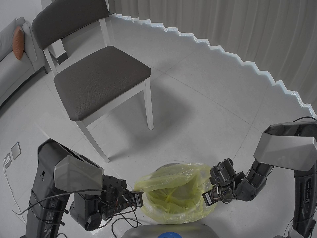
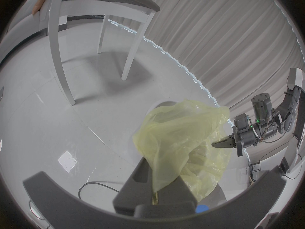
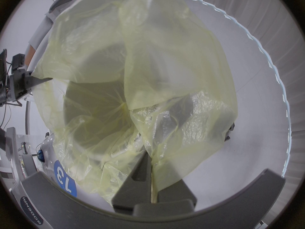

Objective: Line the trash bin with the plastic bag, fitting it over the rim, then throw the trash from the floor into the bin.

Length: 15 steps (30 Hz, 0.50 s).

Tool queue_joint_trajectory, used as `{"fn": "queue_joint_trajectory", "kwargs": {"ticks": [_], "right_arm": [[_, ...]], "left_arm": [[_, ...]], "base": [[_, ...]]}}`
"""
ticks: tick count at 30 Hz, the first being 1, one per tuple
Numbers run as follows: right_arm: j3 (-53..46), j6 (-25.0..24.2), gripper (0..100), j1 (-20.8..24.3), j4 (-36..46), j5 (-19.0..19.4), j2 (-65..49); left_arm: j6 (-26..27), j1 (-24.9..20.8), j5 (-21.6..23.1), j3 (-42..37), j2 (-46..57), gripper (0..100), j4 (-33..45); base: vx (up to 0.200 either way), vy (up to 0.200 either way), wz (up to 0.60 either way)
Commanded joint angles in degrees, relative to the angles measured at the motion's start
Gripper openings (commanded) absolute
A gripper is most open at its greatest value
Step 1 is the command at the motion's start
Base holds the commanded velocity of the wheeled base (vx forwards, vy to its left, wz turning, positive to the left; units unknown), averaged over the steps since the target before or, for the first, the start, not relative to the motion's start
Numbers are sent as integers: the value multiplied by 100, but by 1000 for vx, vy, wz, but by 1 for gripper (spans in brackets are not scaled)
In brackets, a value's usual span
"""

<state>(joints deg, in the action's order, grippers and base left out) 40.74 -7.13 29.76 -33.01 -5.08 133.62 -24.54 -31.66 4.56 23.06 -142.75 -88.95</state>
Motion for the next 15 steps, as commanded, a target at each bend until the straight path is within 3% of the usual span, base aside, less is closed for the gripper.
{"fn": "queue_joint_trajectory", "kwargs": {"ticks": [1, 15], "right_arm": [[320, 1, 0, -119, -3, 7, 331], [452, 1, 0, -234, 23, -1, 454]], "left_arm": [[-33, 90, -113, 392, -394, 0, -87], [-297, 186, -131, 524, -473, 0, -96]], "base": [[0, 0, 0], [0, 0, 0]]}}
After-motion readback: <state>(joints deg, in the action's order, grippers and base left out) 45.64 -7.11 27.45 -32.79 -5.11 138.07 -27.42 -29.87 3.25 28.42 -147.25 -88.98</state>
